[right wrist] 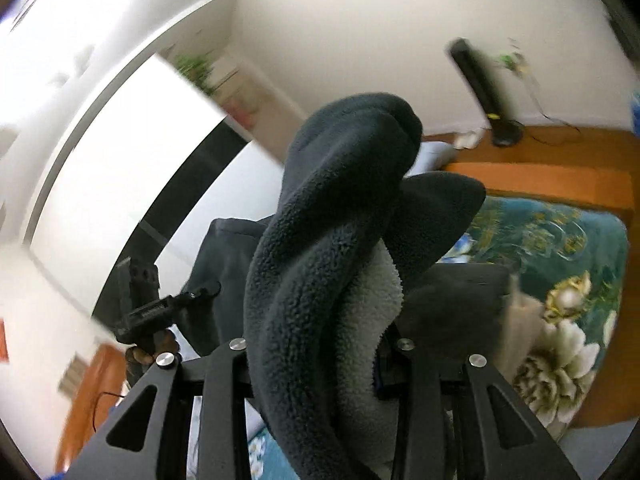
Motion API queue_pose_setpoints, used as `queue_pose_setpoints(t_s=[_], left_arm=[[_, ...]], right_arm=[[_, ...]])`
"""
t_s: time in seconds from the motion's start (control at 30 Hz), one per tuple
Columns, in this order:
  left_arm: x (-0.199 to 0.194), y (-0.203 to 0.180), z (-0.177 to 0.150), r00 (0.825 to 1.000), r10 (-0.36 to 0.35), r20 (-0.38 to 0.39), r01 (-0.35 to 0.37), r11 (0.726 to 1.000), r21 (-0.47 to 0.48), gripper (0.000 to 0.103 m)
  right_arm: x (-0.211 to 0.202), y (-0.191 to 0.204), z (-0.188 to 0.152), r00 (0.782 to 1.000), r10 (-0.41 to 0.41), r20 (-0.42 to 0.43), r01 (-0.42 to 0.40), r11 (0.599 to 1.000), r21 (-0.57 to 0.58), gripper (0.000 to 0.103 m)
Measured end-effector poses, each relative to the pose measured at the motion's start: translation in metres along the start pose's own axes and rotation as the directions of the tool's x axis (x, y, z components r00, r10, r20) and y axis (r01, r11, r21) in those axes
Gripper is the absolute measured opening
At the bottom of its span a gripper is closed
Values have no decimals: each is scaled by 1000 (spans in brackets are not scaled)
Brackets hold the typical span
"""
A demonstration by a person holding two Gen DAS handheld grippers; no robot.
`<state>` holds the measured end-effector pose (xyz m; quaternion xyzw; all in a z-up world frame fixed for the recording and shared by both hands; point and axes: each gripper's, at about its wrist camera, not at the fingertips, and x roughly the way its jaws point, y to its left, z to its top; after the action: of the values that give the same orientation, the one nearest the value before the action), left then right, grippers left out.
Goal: Fold clothes
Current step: 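Lift the folded jacket with both grippers and carry it toward the clothes stack, then lower the folded jacket onto the pink and cream clothes stack with both grippers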
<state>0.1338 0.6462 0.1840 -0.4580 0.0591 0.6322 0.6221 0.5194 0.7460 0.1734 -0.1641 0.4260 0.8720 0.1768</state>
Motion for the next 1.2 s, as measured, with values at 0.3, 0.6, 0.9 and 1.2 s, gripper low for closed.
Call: queue_pose_setpoints(t_s=[0.3, 0.6, 0.9, 1.2], left_arm=[[127, 101, -42, 994, -61, -95, 41, 978, -203, 33], [123, 92, -15, 997, -76, -29, 73, 993, -88, 32], [154, 114, -30, 995, -87, -54, 74, 973, -217, 40], [121, 105, -24, 996, 21, -91, -44, 966, -256, 60]], right_arm=[[67, -183, -59, 999, -18, -44, 33, 926, 376, 38], [60, -169, -40, 999, 49, 13, -51, 969, 242, 39], [64, -210, -78, 998, 62, 16, -63, 898, 434, 45], [56, -195, -63, 998, -53, -39, 63, 925, 375, 61]])
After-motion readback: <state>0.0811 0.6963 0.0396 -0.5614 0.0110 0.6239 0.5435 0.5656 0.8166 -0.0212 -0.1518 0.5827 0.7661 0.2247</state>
